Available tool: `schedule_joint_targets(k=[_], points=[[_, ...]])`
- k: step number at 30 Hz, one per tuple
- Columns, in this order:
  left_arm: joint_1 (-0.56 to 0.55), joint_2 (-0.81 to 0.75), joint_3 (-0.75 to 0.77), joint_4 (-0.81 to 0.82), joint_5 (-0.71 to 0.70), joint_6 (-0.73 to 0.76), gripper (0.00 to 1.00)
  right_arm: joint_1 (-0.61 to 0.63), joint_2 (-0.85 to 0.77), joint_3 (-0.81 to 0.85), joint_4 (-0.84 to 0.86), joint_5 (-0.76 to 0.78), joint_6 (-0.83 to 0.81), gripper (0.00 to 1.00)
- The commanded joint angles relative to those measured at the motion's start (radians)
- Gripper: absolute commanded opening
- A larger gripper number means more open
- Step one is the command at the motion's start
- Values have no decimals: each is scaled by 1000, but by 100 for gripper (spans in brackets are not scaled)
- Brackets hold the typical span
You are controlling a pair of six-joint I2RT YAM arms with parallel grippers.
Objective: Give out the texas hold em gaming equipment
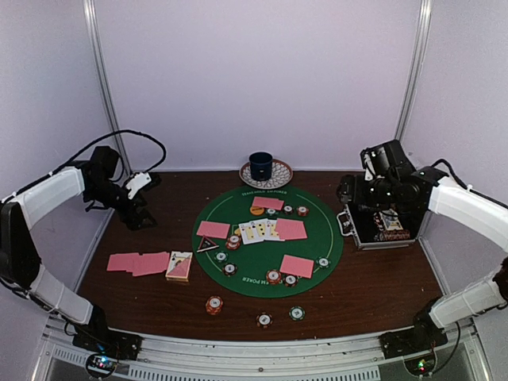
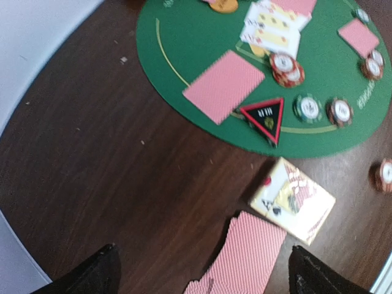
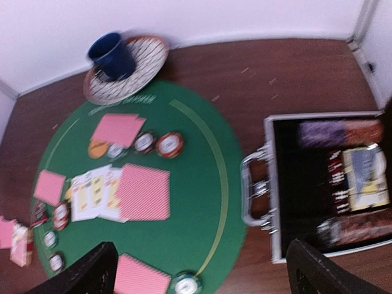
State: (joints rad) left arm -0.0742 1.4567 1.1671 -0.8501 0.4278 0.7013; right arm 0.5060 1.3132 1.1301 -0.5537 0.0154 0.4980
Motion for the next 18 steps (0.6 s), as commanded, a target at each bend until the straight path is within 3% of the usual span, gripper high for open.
schedule_joint_targets(k=[1, 3, 6, 11, 18], points=[[15, -53, -134, 285, 132, -291, 98, -24, -120, -232, 192, 540, -152, 100], [21, -66, -236, 487, 128, -373, 98, -34, -164, -373, 392, 707, -250, 100], [30, -56, -345, 700, 84, -459, 97, -67, -169, -498, 603, 784, -346, 100], [33, 10, -400, 911, 5, -519, 98, -170, -125, -555, 718, 779, -312, 99], [50, 90, -462, 1091, -48, -547, 97, -270, -47, -640, 970, 744, -404, 100]])
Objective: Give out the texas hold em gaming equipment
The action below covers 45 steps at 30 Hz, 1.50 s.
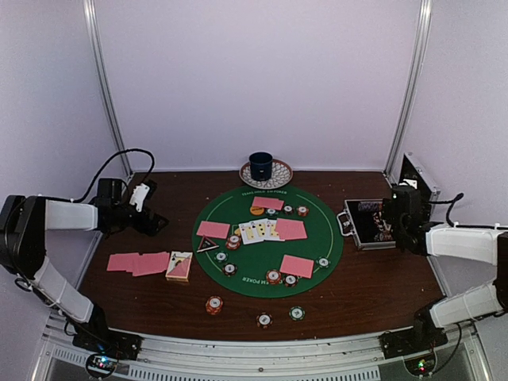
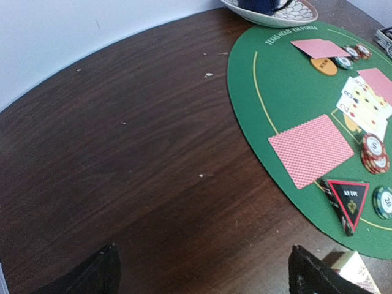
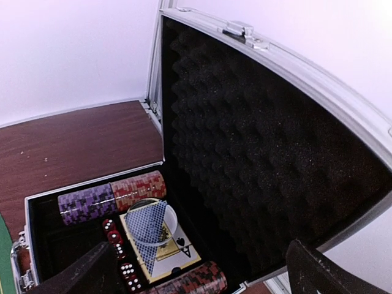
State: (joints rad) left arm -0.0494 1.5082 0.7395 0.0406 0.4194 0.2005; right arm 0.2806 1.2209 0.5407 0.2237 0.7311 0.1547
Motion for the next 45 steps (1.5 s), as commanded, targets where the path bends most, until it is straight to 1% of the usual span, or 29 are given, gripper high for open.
schedule_joint_targets(k=[1, 3, 5, 9, 14, 17, 18, 19, 20, 21, 23, 24, 25, 27, 28, 29, 31, 34, 36, 45], points=[[32, 43, -41, 214, -33, -52, 97, -55, 51, -74, 222, 20, -56, 100], [36, 47, -57, 238, -33, -54, 98, -78, 52, -120, 298, -25, -53, 99], [40, 49, -93, 303, -51, -76, 98, -94, 64, -166, 381, -45, -58, 100], [63, 75, -138, 407, -76, -107, 98, -122, 90, -197, 519, -98, -84, 100], [69, 38, -239, 556, -158, -156, 98, -134, 156, -206, 642, -157, -121, 100], [68, 26, -296, 652, -222, -182, 98, -136, 238, -233, 802, -146, -137, 99], [68, 27, -314, 688, -251, -194, 98, -136, 255, -234, 831, -146, -140, 99], [68, 32, -336, 723, -277, -197, 98, -136, 248, -225, 798, -172, -141, 99], [68, 46, -370, 803, -270, -197, 98, -138, 239, -219, 761, -233, -155, 99], [68, 69, -404, 897, -263, -197, 98, -139, 250, -216, 768, -271, -181, 100], [68, 54, -386, 827, -261, -194, 98, -141, 296, -193, 782, -353, -218, 100], [69, 65, -388, 858, -259, -197, 98, -147, 320, -184, 765, -395, -216, 99], [68, 56, -384, 832, -259, -196, 98, -161, 360, -178, 818, -398, -222, 99], [69, 63, -390, 851, -258, -197, 98, -199, 327, -154, 700, -432, -173, 100], [68, 60, -388, 842, -260, -197, 97, -209, 335, -156, 729, -444, -168, 100], [68, 56, -387, 837, -261, -196, 98, -210, 347, -164, 768, -445, -176, 100], [68, 62, -388, 852, -262, -197, 98, -210, 329, -165, 731, -444, -168, 99], [69, 60, -389, 848, -263, -197, 97, -209, 343, -171, 771, -445, -179, 100], [68, 60, -388, 850, -262, -196, 97, -209, 336, -166, 749, -445, -177, 99], [69, 61, -390, 850, -262, -197, 98, -208, 343, -159, 747, -446, -177, 99]])
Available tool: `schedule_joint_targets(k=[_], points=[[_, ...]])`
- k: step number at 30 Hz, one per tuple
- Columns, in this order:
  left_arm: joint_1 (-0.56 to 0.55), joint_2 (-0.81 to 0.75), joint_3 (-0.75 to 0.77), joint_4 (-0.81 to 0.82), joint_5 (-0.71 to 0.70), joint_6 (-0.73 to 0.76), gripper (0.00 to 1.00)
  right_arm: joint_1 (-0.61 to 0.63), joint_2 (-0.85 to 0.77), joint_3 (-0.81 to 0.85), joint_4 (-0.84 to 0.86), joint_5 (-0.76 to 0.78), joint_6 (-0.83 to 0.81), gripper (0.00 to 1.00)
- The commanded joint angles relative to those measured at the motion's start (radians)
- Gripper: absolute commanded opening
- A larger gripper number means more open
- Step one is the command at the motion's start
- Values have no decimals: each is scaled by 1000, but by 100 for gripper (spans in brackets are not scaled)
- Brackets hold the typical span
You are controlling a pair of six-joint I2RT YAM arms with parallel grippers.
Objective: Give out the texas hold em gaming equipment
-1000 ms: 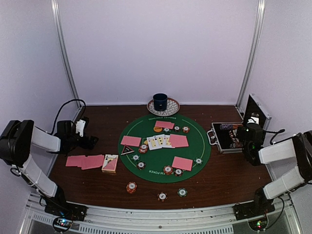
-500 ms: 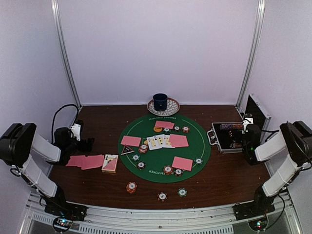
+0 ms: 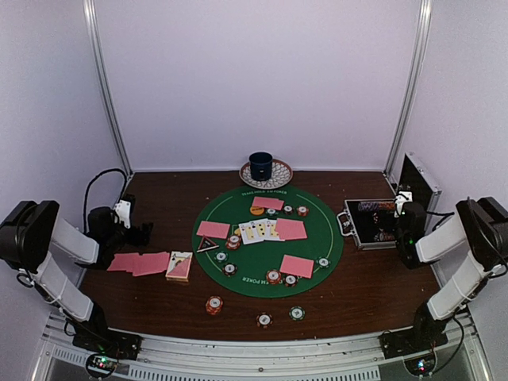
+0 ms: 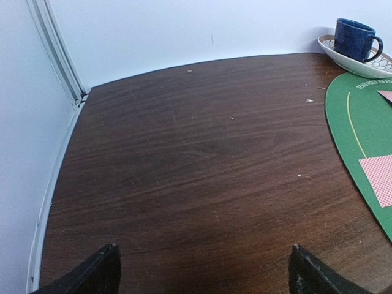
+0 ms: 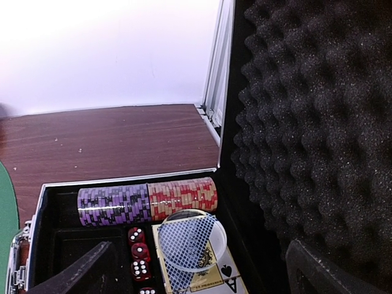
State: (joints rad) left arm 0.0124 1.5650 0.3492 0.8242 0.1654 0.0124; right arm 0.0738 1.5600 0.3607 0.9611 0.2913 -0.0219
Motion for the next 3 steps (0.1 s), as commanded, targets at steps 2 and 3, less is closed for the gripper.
schedule_joint_targets(k=[2, 3], points=[[6, 3, 2, 66, -8, -9, 98, -2, 2, 15, 19, -6, -2, 99], [6, 4, 2, 66, -9, -9, 98, -2, 2, 14, 22, -7, -3, 99]])
